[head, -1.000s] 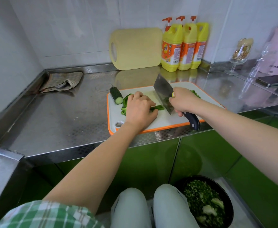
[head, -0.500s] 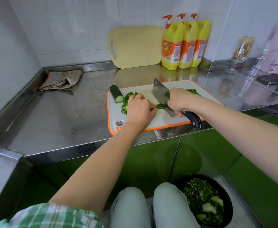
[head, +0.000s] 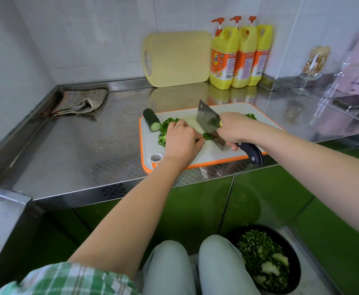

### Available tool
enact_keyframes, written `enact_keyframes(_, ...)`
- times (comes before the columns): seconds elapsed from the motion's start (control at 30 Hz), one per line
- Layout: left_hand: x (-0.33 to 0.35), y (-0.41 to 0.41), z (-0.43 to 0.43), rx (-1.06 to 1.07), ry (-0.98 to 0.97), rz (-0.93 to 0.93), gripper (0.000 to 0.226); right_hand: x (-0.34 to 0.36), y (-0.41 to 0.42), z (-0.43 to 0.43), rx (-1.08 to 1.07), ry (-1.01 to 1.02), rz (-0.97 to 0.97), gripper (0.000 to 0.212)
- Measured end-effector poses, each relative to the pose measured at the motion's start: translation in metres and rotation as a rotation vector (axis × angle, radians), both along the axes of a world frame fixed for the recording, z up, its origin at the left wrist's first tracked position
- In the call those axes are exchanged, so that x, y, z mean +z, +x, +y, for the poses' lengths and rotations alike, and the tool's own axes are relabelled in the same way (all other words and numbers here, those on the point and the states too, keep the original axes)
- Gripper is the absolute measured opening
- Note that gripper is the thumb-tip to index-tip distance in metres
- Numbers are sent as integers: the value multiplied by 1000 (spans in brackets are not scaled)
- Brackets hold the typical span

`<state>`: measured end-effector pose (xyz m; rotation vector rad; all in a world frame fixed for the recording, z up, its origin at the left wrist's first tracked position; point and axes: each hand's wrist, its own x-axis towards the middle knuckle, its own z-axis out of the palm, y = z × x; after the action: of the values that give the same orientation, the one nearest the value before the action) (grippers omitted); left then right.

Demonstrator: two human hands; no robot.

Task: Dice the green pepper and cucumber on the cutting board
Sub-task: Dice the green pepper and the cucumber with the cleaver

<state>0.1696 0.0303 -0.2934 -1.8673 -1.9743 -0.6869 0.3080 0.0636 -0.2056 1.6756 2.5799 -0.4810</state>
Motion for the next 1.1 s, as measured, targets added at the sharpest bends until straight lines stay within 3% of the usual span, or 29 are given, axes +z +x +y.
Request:
enact_keyframes(0.73, -1, -1, 1, -14, 27, 23, 18, -7, -2, 5, -80, -119, 127, 24)
enact_keyframes(0.87, -1, -1, 1, -15, 13, 19, 20, -17, -1, 5, -84, -19, 201, 7)
enact_keyframes(1.1, -1, -1, 0, -14, -2, 21, 22, -11, 8, 4, -46, 2, 175, 20)
